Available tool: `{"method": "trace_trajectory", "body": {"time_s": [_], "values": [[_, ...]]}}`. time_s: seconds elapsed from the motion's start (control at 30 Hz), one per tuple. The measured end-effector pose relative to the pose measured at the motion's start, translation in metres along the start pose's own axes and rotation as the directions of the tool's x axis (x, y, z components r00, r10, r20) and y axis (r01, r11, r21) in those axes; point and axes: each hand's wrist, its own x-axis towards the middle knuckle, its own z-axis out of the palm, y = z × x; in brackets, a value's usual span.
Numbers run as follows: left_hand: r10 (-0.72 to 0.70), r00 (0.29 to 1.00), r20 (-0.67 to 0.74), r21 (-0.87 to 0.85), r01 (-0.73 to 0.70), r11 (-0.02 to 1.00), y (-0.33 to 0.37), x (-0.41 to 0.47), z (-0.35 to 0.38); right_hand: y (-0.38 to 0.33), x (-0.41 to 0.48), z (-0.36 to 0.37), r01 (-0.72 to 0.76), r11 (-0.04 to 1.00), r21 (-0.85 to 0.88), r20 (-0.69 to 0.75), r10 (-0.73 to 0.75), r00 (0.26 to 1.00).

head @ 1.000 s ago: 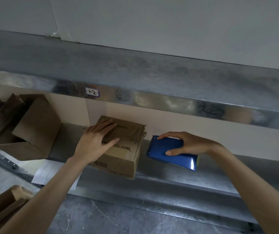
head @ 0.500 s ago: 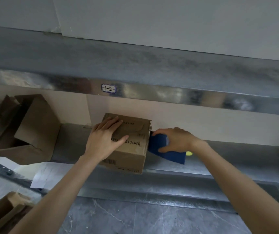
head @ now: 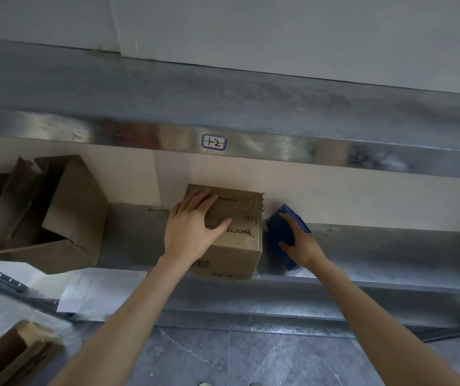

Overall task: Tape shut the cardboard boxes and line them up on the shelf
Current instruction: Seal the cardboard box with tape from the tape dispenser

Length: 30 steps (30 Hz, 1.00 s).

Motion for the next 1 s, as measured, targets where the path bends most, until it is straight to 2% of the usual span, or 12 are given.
{"method": "trace_trajectory", "body": {"time_s": [0.33,0.43,0.57,0.63,0.73,0.77,0.83,0.93,1.0], "values": [[-0.038,0.998,-0.054,-0.015,0.038,0.999,0.002,0.0,0.005,0.004,0.003,0.024,-0.056,0.995,-0.084,0.01,0.057,0.998],[-0.057,0.996,-0.068,-0.049,0.054,0.997,0.002,0.0,0.005,0.005,0.003,0.021,-0.051,0.995,-0.082,0.026,0.054,0.998],[-0.093,0.996,-0.011,-0.157,0.09,0.984,0.001,0.003,0.002,0.001,0.0,0.014,-0.055,0.998,-0.041,0.017,0.056,0.998],[-0.089,0.995,0.052,-0.233,0.099,0.968,-0.003,0.006,-0.002,-0.005,-0.004,0.004,-0.081,0.991,-0.109,-0.021,0.079,0.997],[-0.063,0.985,0.163,-0.32,0.113,0.941,-0.013,0.01,-0.008,-0.021,-0.009,-0.012,-0.069,0.977,-0.2,-0.211,0.026,0.977],[-0.046,0.983,0.179,-0.317,0.102,0.943,-0.016,0.011,-0.01,-0.03,-0.01,-0.016,-0.022,0.987,-0.158,-0.266,-0.021,0.964],[-0.011,0.986,0.165,-0.269,0.056,0.962,-0.022,0.012,-0.011,-0.052,-0.01,-0.022,0.099,0.994,0.037,-0.302,-0.083,0.95],[0.027,0.996,0.09,-0.242,-0.005,0.97,-0.026,0.011,-0.01,-0.09,-0.009,-0.017,0.209,0.914,0.348,-0.263,-0.118,0.957],[0.042,0.998,0.05,-0.257,-0.028,0.966,-0.026,0.009,-0.008,-0.109,-0.01,-0.006,0.222,0.844,0.489,-0.211,-0.133,0.968]]}}
